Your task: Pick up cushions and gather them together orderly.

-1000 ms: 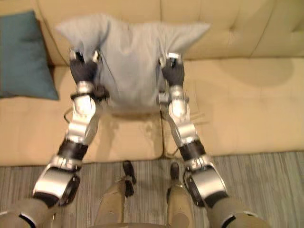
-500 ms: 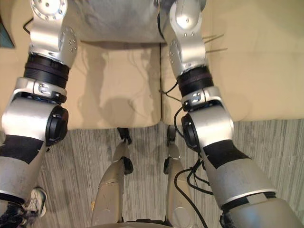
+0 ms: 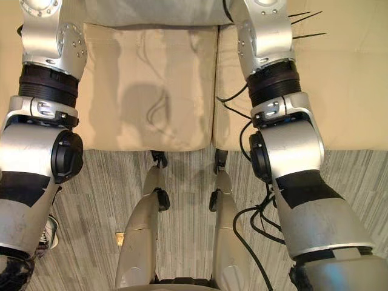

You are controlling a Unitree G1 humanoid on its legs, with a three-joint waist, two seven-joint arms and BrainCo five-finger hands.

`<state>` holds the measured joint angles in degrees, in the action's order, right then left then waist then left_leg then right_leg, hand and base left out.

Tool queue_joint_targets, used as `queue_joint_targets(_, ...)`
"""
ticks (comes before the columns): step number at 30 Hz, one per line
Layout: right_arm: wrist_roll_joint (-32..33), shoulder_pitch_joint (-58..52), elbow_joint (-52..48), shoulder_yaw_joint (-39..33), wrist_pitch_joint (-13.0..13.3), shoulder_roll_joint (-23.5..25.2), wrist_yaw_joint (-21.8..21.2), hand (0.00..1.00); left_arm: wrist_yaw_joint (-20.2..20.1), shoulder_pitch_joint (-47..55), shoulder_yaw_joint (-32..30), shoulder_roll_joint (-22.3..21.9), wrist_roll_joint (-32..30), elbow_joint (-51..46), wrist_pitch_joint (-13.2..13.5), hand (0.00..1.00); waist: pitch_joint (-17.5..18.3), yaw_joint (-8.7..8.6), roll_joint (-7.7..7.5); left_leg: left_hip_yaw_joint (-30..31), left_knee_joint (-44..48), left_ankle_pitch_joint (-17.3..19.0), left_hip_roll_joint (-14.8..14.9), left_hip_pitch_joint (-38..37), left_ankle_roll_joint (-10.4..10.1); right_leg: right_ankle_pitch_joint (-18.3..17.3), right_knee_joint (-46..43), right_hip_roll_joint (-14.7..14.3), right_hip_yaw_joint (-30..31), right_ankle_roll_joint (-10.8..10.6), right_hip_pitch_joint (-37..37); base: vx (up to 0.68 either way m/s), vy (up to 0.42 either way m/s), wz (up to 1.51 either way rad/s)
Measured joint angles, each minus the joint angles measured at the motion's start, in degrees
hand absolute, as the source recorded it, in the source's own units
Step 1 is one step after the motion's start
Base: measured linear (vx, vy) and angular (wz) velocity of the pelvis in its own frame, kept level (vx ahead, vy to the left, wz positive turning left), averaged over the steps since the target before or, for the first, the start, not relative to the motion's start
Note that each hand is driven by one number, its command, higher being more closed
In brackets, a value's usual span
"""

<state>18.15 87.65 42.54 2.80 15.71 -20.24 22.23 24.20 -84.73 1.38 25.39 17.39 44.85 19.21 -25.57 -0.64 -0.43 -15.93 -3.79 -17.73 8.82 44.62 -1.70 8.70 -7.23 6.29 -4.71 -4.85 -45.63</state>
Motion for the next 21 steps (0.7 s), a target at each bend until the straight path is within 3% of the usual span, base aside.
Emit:
queue_joint_targets(4,4.5,-8.6,-8.4,-2.3,0.4,-5.0,-1.4,0.0,-0.6,7.4,-2.8,4.0,2.1,-4.0,-0.2,0.0,0.0,-0.13,0.0,0.0,1.3,0.2,0.3,-0.1,-0.2,-1.3,-2.5,0.0,0.0,0.5,-0.4,-0.06,-0.015,0.02)
queue_joint_targets(6,7.4,-16.7,-16.2,-5.3,1.7,-7.2,-3.4,0.0,-1.6,13.7,-4.9,6.7,3.3,-9.8,-0.2,0.0,0.0,0.1,0.0,-0.1,1.9,0.8,0.6,-0.8,-1.0,-3.1,-4.8,-0.1,0.2,0.7,-0.5,-0.08,-0.063,0.02)
queue_joint_targets(9,10.3,-30.7,-25.3,-7.2,3.1,-7.4,-6.7,0.0,-3.1,24.0,-7.5,8.6,3.7,-18.6,0.1,0.0,0.0,1.51,-0.01,-0.8,1.9,1.0,1.2,-3.5,-1.1,-4.3,-6.5,-0.5,0.3,1.1,0.9,-0.08,-0.102,-0.07)
queue_joint_targets(11,10.9,-40.7,-29.6,-7.5,3.0,-6.7,-8.7,0.0,-4.6,33.2,-8.6,8.0,4.6,-24.9,1.1,0.0,0.0,1.52,-0.01,-0.7,1.9,1.3,1.2,-5.7,-1.5,-5.0,-6.7,-0.8,0.2,1.2,3.1,-0.04,-0.124,0.0)
queue_joint_targets(14,10.1,-56.5,-34.2,-7.9,3.0,-3.2,-11.0,0.0,-8.1,49.3,-8.9,1.8,4.5,-30.2,1.5,0.0,0.4,1.46,-0.03,-0.6,2.2,2.9,1.2,-10.4,-1.7,-6.5,-6.8,-0.8,0.0,1.2,8.1,0.01,-0.114,0.06)
queue_joint_targets(15,7.7,-65.5,-35.3,-7.7,3.0,-0.6,-12.5,0.0,-10.7,59.5,-8.0,-3.3,4.5,-31.1,1.3,0.0,2.2,1.31,0.0,-0.6,2.9,4.1,1.1,-12.0,-1.7,-7.6,-6.8,-0.8,-0.1,1.0,10.0,0.06,-0.118,0.05)
queue_joint_targets(18,1.2,-79.7,-34.9,-7.5,2.0,3.5,-15.1,0.0,-15.2,76.1,-4.8,-10.1,2.0,-30.6,0.2,0.0,3.4,1.43,-0.06,-0.6,3.1,5.1,1.1,-17.0,-2.2,-9.0,-6.7,-0.9,-0.2,1.0,15.1,0.09,-0.105,0.05)
queue_joint_targets(21,-3.6,-86.6,-30.1,-7.4,1.5,6.9,-17.0,0.0,-18.8,84.5,-3.1,-12.7,-0.2,-25.8,-0.9,0.0,6.3,1.49,0.0,-0.6,3.0,6.0,1.1,-20.2,-2.5,-9.8,-6.2,-1.1,-0.1,1.1,18.4,0.08,-0.063,-0.01)
